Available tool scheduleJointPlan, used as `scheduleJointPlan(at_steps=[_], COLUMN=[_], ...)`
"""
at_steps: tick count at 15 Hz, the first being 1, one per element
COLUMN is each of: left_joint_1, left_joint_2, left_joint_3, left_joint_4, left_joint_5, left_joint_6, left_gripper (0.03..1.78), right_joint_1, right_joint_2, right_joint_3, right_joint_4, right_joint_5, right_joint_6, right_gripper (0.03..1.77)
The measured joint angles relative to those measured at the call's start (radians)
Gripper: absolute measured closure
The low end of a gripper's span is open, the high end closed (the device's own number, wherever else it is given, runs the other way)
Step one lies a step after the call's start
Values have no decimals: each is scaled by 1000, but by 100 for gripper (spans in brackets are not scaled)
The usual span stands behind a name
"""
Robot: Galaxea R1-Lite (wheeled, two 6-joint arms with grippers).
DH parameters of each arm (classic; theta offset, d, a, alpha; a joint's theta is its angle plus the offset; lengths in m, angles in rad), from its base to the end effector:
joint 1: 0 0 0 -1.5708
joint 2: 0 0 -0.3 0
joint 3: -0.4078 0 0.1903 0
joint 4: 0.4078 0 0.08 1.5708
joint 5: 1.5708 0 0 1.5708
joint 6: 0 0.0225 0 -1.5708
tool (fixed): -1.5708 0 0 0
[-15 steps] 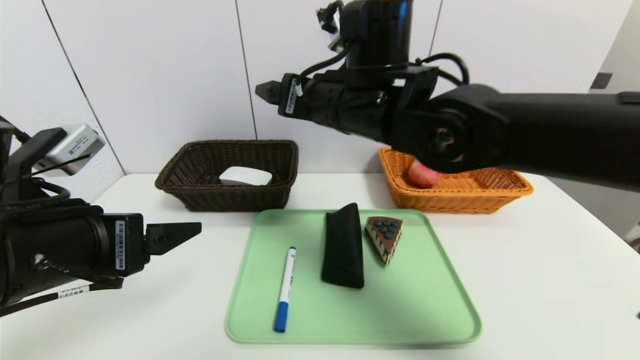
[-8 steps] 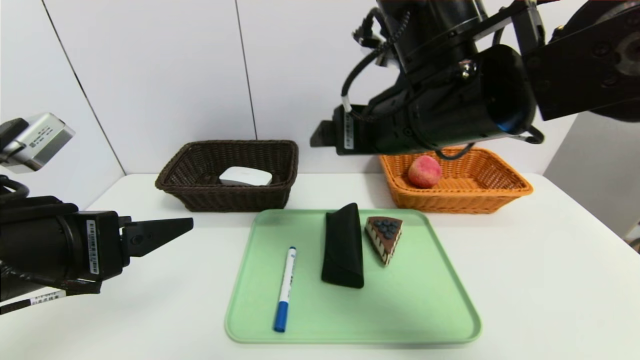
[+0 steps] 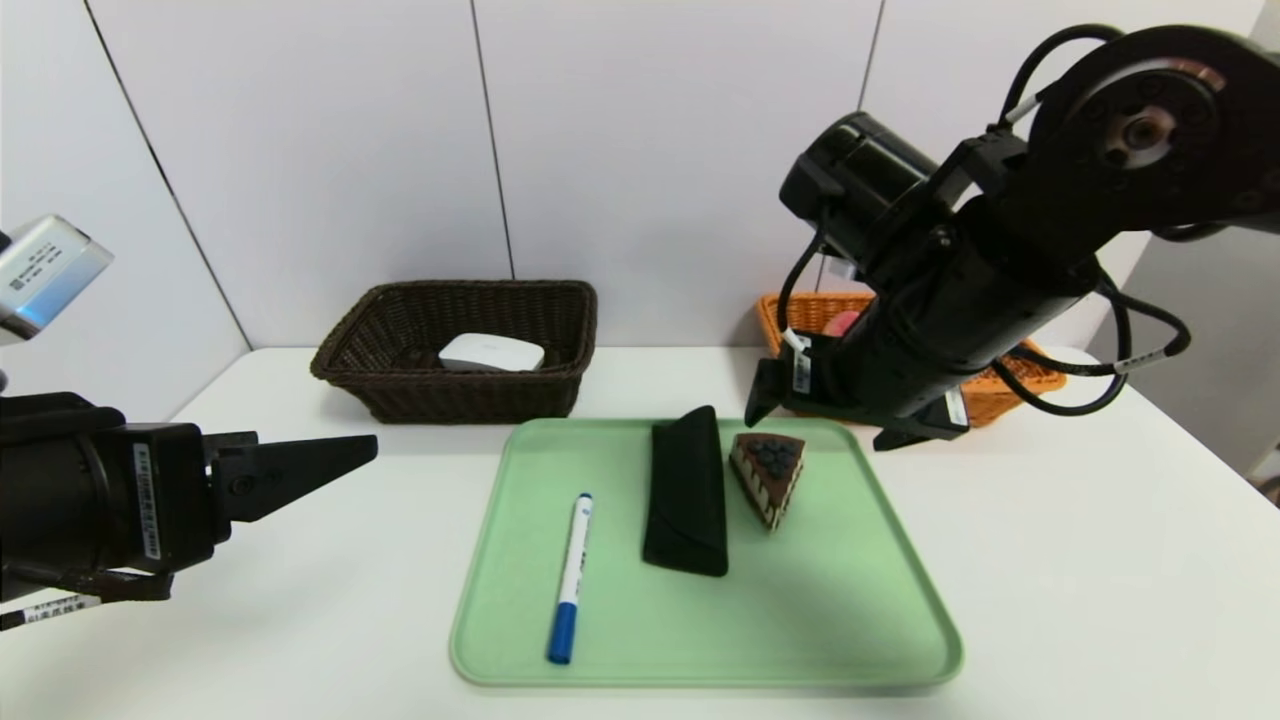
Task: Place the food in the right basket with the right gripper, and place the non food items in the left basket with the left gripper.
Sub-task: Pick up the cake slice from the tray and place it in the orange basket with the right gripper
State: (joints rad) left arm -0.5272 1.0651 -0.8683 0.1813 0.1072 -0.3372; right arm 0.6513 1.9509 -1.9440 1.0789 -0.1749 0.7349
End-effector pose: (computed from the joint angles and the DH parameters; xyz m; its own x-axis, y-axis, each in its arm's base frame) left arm 0.1187 -0.0663 0.2645 0.8524 -0.3724 -0.3670 0.2854 0.9195 -0.2702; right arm 0.2681 0.1995 0.2625 0.4706 0.1399 -0.8712 0.0767 0.9771 0.1984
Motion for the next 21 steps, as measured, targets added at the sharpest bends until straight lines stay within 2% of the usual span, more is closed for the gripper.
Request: scheduleJointPlan(at_steps=[2,3,12,14,17,21], left_joint_1=[0,-1,0,0,0,-1], left_joint_2=[-6,-10,-28,-29,-29,-29], left_joint_3=[0,0,24,24,27,31], left_joint_4=[2,3,3,3,3,3], left_joint_5=[-19,-33,-38,-37,-38,-37], left_joint_6=[0,-1,-2,-1,-1,0], left_gripper=[12,12,12,12,12,12], right_joint_1=[-36,-46,-99,-98,-93,-94], right_joint_2=[36,52,168,177,184,208], right_joint_3=[0,0,-1,-4,-6,-6], right_joint_4=[1,0,-6,-9,-10,-40], right_joint_5=[51,59,67,93,104,93], right_joint_6=[22,26,24,22,20,14], right_gripper=[11,11,10,10,10,10])
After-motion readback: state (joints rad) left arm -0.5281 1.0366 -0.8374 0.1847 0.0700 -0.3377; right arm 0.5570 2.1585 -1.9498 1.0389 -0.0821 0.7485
